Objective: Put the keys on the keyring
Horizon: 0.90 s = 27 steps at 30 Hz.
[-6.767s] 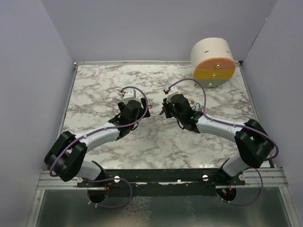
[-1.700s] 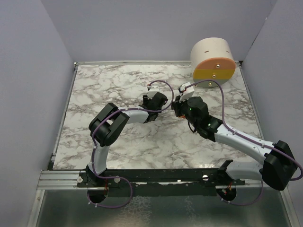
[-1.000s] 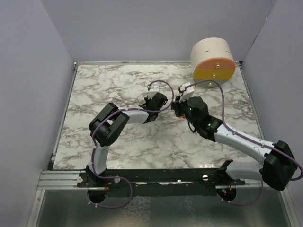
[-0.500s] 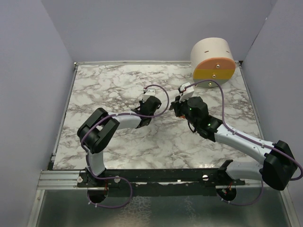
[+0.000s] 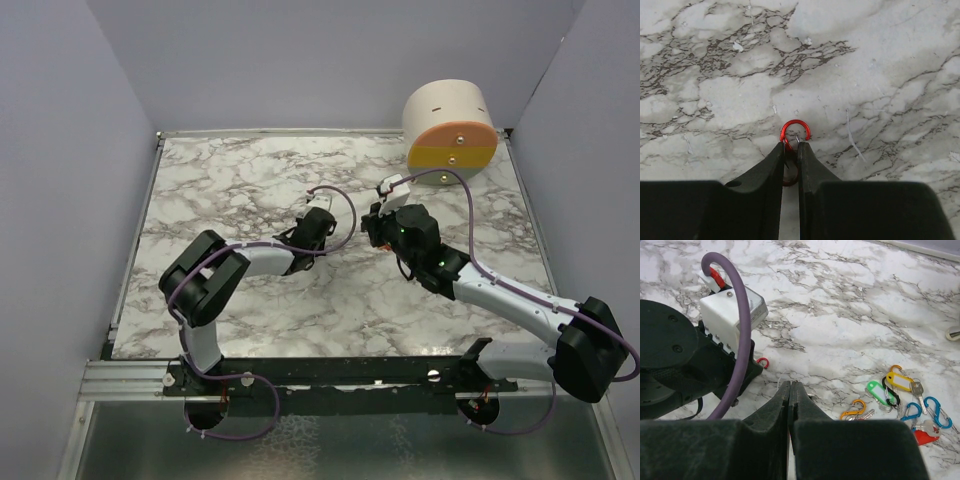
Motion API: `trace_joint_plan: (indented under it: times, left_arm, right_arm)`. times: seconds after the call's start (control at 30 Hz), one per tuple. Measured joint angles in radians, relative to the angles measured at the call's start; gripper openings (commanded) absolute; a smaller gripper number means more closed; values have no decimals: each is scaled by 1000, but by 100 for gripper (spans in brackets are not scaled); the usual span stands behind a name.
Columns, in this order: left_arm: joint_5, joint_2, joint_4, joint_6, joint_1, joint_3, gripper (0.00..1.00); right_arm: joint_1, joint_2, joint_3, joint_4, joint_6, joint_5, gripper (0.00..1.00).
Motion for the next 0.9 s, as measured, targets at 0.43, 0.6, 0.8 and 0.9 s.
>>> trace_joint_plan:
  times: [0.43,0.6,0.8,0.9]
  left_arm:
    - [212,-200,83,108,45,-134,0]
    - [272,-266,104,131,55,-140,0]
    - [332,-328,106,148,61,-158,0]
    - [357,-358,108,157,61,-168,0]
  right_arm:
    - [0,17,-37,39,-25,-18,1]
    - [0,32,-47,79,-43,-72,1]
    - [0,58,-54,127,-65,-155,1]
    - [0,67,-60,146,-75,-192,1]
